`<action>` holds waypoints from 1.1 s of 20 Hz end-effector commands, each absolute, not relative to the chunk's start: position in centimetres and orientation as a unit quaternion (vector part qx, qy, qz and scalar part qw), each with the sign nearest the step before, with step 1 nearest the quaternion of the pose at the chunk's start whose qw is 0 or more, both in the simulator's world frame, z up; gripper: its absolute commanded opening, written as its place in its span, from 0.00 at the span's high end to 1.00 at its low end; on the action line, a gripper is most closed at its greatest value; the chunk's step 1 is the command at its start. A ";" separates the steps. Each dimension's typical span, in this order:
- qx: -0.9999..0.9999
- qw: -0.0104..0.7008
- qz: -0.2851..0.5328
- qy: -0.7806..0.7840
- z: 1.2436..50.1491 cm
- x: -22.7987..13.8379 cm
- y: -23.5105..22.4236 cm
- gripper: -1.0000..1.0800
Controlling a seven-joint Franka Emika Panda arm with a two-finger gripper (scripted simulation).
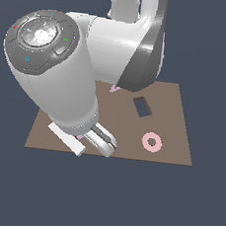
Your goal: Insert a designated object into the corresponding slot on a board.
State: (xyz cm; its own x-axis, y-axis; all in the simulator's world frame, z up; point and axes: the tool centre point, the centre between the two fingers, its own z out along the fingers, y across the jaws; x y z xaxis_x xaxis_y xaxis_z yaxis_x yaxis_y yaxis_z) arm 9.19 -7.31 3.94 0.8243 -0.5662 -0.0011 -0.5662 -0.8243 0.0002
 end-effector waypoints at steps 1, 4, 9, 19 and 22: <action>-0.948 0.000 0.001 0.319 4.0 9.1 -7.8 1.00; -0.942 0.000 0.001 0.335 4.0 8.9 -8.2 1.00; -0.939 0.000 0.001 0.345 4.0 8.8 -8.4 1.00; -0.939 0.000 0.001 0.343 3.0 8.8 -8.4 1.00; -0.939 0.000 0.001 0.343 3.0 8.8 -8.4 0.04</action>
State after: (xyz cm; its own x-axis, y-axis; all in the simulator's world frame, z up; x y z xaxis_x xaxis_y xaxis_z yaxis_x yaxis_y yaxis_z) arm 8.75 -8.42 2.99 0.7645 -0.6446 -0.0024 -0.6446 -0.7645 0.0009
